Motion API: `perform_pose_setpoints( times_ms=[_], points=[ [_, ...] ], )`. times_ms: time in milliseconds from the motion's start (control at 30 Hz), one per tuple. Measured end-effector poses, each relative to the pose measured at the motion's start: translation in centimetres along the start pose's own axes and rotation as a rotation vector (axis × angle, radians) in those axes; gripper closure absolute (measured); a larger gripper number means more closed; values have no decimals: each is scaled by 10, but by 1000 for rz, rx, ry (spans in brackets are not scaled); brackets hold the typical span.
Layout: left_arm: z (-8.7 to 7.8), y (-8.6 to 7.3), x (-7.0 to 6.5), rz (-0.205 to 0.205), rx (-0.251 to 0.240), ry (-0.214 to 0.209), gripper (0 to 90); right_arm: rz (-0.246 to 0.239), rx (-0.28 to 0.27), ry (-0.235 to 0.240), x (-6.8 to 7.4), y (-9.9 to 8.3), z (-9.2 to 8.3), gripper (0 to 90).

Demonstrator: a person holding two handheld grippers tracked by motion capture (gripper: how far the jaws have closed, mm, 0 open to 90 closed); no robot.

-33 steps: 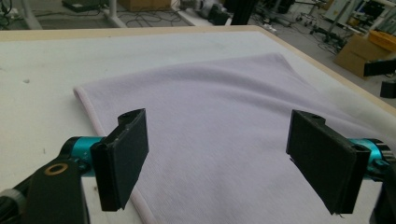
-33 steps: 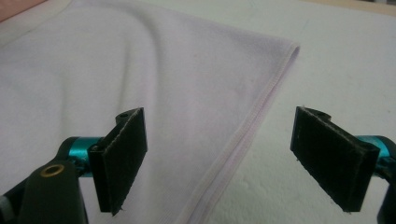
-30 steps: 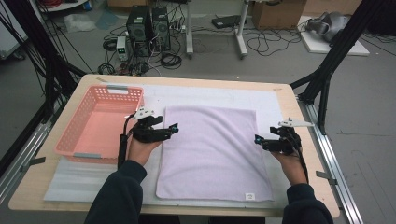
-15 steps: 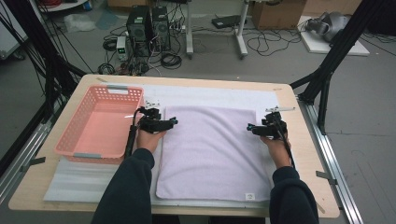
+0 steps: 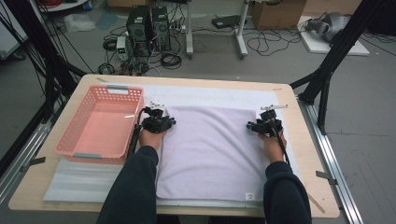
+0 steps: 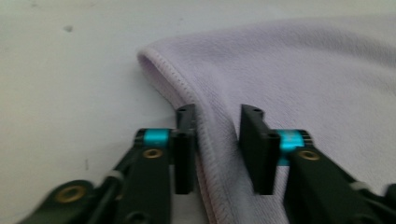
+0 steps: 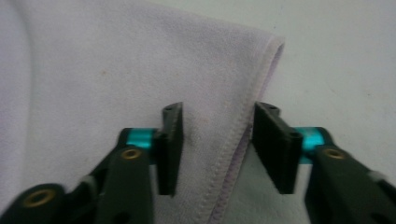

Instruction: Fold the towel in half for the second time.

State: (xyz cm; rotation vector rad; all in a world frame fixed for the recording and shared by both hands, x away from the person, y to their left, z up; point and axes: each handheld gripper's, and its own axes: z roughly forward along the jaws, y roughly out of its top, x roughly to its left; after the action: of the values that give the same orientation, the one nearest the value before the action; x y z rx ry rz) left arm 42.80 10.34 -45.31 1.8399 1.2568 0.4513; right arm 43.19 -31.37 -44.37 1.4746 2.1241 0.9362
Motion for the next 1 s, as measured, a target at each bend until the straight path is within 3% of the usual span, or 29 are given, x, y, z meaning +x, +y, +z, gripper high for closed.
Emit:
perform_pose_setpoints(
  times_ms=[33, 67, 100, 167, 300, 367, 567, 667, 833, 867, 1000],
  points=[
    [1, 1, -2, 16, 11, -4, 778, 12, -2, 12, -1, 0, 0, 619],
    [1, 1, -1, 15, 12, -11, 800, 19, -7, 16, -1, 0, -1, 741],
    [1, 1, 1, -7, 13, -23, 816, 29, -7, 38, -2, 0, -1, 815],
    [1, 1, 6, -72, 12, -42, 837, 29, -13, 37, -2, 0, -1, 847],
    [-5, 3, 7, -109, -16, -33, 843, 44, -40, -4, -8, 0, -7, 858],
    [-10, 6, 5, -108, -71, -38, 843, 39, -73, -5, -10, 2, -11, 859],
    [-30, 13, -2, -99, -141, -79, 841, 46, -172, 91, -12, 5, -34, 858],
    [-42, 14, -7, -109, -162, -86, 840, 25, -184, 119, -9, 4, -45, 858],
    [-61, 3, -15, -87, -163, -111, 841, 20, -199, 171, -3, -3, -65, 857],
    [-67, -1, -17, -98, -182, -117, 841, 8, -205, 176, 0, -5, -70, 857],
    [-84, -12, -25, -60, -190, -145, 840, -34, -223, 187, 8, -18, -87, 857]
  ],
)
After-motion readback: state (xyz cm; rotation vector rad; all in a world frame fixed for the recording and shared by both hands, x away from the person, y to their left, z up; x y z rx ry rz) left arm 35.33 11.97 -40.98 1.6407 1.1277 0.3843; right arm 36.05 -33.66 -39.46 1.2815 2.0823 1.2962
